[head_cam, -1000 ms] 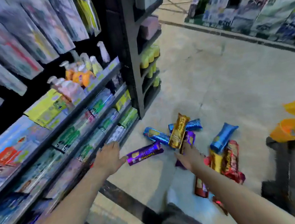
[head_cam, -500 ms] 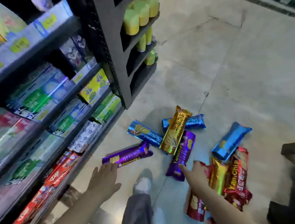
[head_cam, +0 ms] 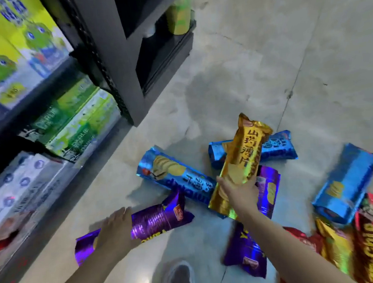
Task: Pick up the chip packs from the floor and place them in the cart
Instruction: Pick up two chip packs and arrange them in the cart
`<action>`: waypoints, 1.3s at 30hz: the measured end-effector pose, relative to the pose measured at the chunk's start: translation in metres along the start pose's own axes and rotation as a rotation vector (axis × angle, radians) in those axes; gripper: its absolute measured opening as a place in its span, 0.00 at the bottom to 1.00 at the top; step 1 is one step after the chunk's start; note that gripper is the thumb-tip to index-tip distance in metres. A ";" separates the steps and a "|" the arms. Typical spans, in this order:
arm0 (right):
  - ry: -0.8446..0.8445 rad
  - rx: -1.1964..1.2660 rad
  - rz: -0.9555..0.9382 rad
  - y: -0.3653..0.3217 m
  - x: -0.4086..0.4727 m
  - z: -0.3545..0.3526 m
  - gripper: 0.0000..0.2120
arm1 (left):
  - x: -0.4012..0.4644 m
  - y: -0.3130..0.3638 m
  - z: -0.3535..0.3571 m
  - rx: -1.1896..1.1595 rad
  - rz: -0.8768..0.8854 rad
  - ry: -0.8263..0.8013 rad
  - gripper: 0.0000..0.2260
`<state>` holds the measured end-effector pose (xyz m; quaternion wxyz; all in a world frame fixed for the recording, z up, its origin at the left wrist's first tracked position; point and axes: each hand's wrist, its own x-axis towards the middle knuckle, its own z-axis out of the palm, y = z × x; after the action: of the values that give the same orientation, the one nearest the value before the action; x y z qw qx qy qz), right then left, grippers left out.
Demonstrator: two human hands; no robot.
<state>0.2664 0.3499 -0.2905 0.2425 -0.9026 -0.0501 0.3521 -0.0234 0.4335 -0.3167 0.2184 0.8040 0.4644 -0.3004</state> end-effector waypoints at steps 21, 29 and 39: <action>0.153 -0.170 -0.208 0.011 -0.078 -0.056 0.39 | -0.064 0.020 -0.058 -0.068 -0.076 0.117 0.30; 0.042 -0.181 -0.424 -0.090 -0.252 -0.212 0.31 | -0.250 0.035 -0.252 -0.289 -0.219 0.215 0.28; -0.011 -0.085 -0.665 -0.179 -0.464 -0.340 0.26 | -0.510 0.063 -0.396 -0.947 -0.336 0.481 0.25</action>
<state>0.1586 0.2489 0.2940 0.3062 -0.8442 -0.3578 0.2562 -0.0552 0.3392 0.3242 0.3928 0.5786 0.7074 0.1024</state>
